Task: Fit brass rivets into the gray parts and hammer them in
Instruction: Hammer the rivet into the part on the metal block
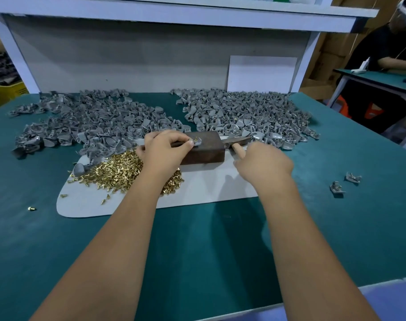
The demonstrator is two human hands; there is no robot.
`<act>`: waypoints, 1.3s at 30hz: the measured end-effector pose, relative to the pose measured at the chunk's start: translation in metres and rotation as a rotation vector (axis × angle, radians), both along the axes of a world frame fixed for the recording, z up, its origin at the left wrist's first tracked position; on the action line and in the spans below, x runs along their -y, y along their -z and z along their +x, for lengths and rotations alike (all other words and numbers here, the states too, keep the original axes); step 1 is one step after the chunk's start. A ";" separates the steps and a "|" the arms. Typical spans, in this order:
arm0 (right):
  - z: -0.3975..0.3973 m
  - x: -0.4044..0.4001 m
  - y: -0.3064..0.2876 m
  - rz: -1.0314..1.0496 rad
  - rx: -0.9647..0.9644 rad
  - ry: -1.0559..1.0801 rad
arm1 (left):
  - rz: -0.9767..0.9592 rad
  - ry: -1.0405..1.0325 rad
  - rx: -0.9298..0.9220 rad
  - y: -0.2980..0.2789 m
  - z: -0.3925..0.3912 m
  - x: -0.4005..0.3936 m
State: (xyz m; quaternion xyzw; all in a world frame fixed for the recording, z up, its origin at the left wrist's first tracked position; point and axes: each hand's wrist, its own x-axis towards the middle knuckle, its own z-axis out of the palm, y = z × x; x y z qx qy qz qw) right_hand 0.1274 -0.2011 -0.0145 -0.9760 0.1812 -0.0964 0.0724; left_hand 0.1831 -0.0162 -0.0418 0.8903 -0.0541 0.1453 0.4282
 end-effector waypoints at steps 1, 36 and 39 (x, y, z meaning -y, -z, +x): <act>-0.003 0.000 0.004 -0.006 -0.031 -0.024 | -0.005 -0.001 -0.003 0.000 0.000 0.000; -0.025 -0.017 -0.030 0.048 0.325 -0.301 | -0.027 -0.114 0.004 0.003 0.004 0.008; -0.024 -0.019 -0.028 -0.005 0.305 -0.327 | -0.010 -0.111 0.010 0.004 0.005 0.007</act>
